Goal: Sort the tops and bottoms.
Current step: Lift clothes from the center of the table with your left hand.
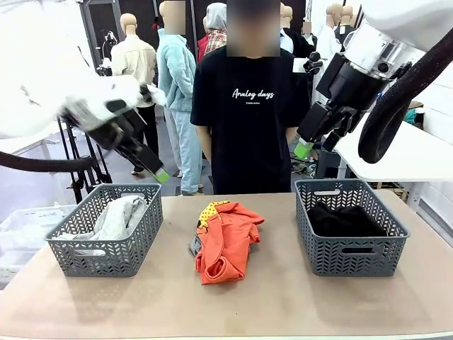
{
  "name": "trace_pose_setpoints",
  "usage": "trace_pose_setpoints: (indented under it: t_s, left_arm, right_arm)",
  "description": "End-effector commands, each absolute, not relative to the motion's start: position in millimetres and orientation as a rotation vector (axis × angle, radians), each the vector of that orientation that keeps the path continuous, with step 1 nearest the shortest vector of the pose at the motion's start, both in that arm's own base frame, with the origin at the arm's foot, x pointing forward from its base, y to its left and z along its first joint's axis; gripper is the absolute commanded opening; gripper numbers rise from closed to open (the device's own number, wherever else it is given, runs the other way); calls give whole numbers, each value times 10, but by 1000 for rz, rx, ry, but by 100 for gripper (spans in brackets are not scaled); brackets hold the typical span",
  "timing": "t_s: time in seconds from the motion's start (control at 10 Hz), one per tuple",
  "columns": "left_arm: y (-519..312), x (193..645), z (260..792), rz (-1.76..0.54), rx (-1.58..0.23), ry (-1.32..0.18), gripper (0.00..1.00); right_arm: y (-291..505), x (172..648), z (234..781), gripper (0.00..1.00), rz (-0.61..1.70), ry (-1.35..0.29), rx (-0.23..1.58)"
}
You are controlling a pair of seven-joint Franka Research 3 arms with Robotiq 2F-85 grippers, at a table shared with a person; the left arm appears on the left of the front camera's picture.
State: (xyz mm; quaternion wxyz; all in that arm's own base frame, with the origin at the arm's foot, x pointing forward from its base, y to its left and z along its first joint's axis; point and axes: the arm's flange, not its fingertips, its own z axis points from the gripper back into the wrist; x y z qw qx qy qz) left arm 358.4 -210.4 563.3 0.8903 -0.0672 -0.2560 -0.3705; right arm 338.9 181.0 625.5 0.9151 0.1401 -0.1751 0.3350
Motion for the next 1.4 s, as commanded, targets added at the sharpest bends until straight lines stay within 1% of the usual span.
trace_pose_setpoints:
  t_s: [0.0, 0.2, 0.3, 0.4, 0.5, 0.6, 0.8, 0.9, 1.0, 1.1, 1.2, 1.3]
  left_arm:
    - [-2603, 3991, 5195, -720, -159, -488, 100]
    - [-2844, 4199, 4803, -678, -181, -434, 100]
    - [-2927, 4246, 4655, -659, -227, -422, 100]
    - [-3000, 4241, 4541, -651, -254, -418, 100]
    - [-2955, 4229, 4550, -655, -268, -403, 100]
    - [-2957, 4245, 4469, -678, -206, -403, 100]
    - [-3006, 4274, 4434, -663, -229, -394, 100]
    - [-2957, 4156, 4635, -608, -152, -445, 100]
    - [-3018, 4193, 4622, -576, -86, -518, 100]
    - [-3090, 4317, 4504, -558, -53, -545, 100]
    - [-3129, 4490, 4372, -469, 16, -550, 100]
    - [-3176, 4678, 4210, -421, 9, -527, 100]
  right_arm:
    - [1782, 3361, 6217, 100, 693, -358, 280]
    - [1782, 3361, 6217, 100, 693, -358, 280]
    - [1782, 3361, 6217, 100, 693, -358, 280]
    - [1782, 3361, 6217, 100, 693, -358, 280]
    - [1782, 3361, 6217, 100, 693, -358, 280]
    - [1782, 3361, 6217, 100, 693, -358, 280]
    - [1782, 3361, 6217, 100, 693, -358, 280]
    - [1782, 3361, 6217, 100, 693, -358, 280]
    - [1782, 3361, 6217, 100, 693, -358, 280]
    - [1782, 3361, 6217, 100, 693, -358, 280]
    - [1782, 3361, 6217, 100, 693, -358, 280]
    - [1782, 3361, 6217, 100, 693, -358, 280]
